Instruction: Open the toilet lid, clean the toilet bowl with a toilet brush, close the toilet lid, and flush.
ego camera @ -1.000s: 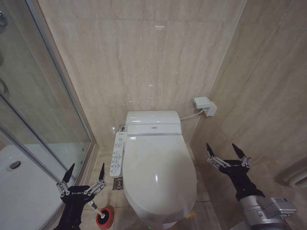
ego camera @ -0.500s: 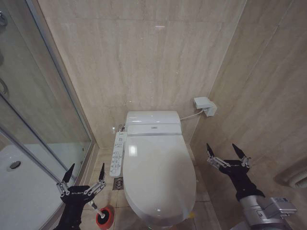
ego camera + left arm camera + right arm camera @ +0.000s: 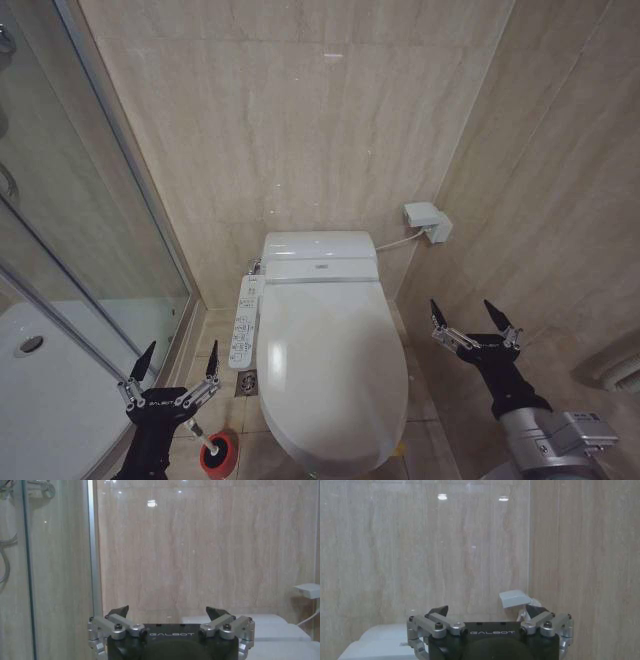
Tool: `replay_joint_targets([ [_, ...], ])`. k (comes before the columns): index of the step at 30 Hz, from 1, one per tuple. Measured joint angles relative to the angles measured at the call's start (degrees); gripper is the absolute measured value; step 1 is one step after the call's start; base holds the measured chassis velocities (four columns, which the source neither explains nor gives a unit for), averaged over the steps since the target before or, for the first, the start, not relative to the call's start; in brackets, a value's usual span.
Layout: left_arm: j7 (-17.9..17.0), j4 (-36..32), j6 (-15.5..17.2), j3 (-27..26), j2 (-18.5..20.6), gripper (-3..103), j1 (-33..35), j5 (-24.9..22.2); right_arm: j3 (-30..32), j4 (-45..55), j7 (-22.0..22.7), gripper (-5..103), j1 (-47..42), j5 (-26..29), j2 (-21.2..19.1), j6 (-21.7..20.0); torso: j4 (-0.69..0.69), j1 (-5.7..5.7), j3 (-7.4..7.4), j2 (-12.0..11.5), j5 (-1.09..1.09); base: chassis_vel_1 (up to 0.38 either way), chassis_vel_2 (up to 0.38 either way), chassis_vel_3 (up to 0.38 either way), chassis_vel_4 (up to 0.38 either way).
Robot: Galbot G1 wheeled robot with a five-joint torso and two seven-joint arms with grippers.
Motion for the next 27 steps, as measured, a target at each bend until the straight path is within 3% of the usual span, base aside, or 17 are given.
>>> replay_joint_targets([
  [27, 0.0, 0.0, 0.0, 0.0, 0.0, 100, 0.0, 0.0, 0.0, -0.01, 0.0, 100, 0.0, 0.03, 0.0, 0.0, 0.0, 0.0, 0.0, 0.0, 0.0, 0.0, 0.0, 0.0, 0.0],
])
